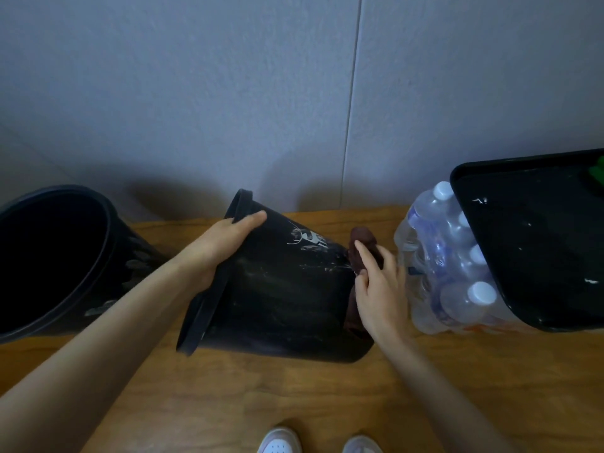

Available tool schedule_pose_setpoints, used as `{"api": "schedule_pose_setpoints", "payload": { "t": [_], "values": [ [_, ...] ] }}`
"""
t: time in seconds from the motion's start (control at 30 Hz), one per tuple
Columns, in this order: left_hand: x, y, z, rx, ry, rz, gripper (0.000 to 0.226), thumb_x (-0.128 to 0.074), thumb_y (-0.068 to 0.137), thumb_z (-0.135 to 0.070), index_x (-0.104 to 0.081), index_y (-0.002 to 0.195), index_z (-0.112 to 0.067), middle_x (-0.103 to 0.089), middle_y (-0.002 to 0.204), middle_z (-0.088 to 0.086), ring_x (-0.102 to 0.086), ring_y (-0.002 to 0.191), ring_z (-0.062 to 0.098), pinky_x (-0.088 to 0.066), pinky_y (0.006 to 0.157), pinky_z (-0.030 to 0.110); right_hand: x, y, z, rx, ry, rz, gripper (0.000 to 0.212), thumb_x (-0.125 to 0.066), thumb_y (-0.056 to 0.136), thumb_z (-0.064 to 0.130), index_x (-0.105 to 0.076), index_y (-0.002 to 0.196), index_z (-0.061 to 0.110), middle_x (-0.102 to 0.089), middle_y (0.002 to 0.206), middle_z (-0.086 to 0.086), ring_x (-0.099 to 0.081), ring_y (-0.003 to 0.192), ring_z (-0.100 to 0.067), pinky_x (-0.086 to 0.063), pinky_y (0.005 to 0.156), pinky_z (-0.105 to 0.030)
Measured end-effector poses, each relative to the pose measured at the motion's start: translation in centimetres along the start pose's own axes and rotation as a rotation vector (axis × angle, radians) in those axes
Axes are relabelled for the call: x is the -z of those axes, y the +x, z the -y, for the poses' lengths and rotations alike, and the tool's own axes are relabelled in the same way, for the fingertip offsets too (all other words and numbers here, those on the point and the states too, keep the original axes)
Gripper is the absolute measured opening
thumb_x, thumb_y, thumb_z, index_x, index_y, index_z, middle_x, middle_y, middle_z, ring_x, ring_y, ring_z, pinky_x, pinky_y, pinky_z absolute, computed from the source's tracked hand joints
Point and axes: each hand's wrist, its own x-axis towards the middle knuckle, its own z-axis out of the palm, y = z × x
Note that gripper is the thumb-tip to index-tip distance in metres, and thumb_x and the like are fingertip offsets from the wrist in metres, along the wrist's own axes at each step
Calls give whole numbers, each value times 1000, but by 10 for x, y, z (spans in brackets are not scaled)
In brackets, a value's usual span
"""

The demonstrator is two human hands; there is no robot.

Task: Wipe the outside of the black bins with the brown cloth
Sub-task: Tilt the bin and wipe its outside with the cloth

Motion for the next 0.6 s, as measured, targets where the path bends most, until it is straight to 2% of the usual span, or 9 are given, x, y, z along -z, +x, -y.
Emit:
{"api": "schedule_pose_setpoints", "payload": {
  "t": [0.1,0.2,0.3,0.37,0.47,0.53,0.6],
  "values": [
    [-3,-3,3,-100,59,-37,14,-54,91,-32,-63,93,-21,-70,95,7,-66,89,26,-50,89,42,-1,-1,-6,10,76,-17,51,-42,96,15,-33,143,31,-31,147,1,-28,133,-17,-30,101,-25],
    [-2,-7,14,-188,103,-59,9,-53,93,-25,-60,91,-28,-68,96,3,-64,91,23,-49,85,38,2,4,-11,-65,411,-47,49,-40,95,8,-38,140,28,-38,144,0,-33,127,-7,-27,102,-22],
    [0,-11,19,-263,123,-71,13,-52,93,-20,-58,92,-31,-67,98,-1,-63,95,21,-48,88,37,10,8,-13,-274,833,-57,49,-37,94,7,-42,136,33,-43,142,1,-40,129,-15,-35,109,-41],
    [0,-13,22,-302,123,-75,13,-51,93,-19,-58,96,-30,-67,99,-1,-63,96,19,-48,87,35,18,8,-13,-478,1150,-80,43,-39,93,11,-50,128,32,-53,130,-4,-52,117,-23,-46,96,-46],
    [0,-13,23,-401,178,-98,17,-52,93,-16,-58,105,-26,-65,96,-9,-62,91,9,-48,79,25,35,7,-7,-768,1546,33,24,-46,91,24,-63,105,15,-65,98,-9,-62,87,-25,-51,71,-36],
    [-3,-13,21,-483,278,-88,23,-54,92,-13,-58,113,-20,-64,95,-13,-61,89,3,-48,76,17,45,5,0,-747,1683,112,28,-46,92,32,-66,92,12,-69,84,-10,-65,75,-24,-54,69,-35],
    [-6,-11,19,-576,449,-87,30,-55,91,-11,-56,120,-18,-63,99,-13,-59,90,0,-48,78,14,54,4,7,-658,1767,168,27,-47,93,31,-66,94,11,-71,81,-9,-69,70,-23,-58,68,-34]
  ]
}}
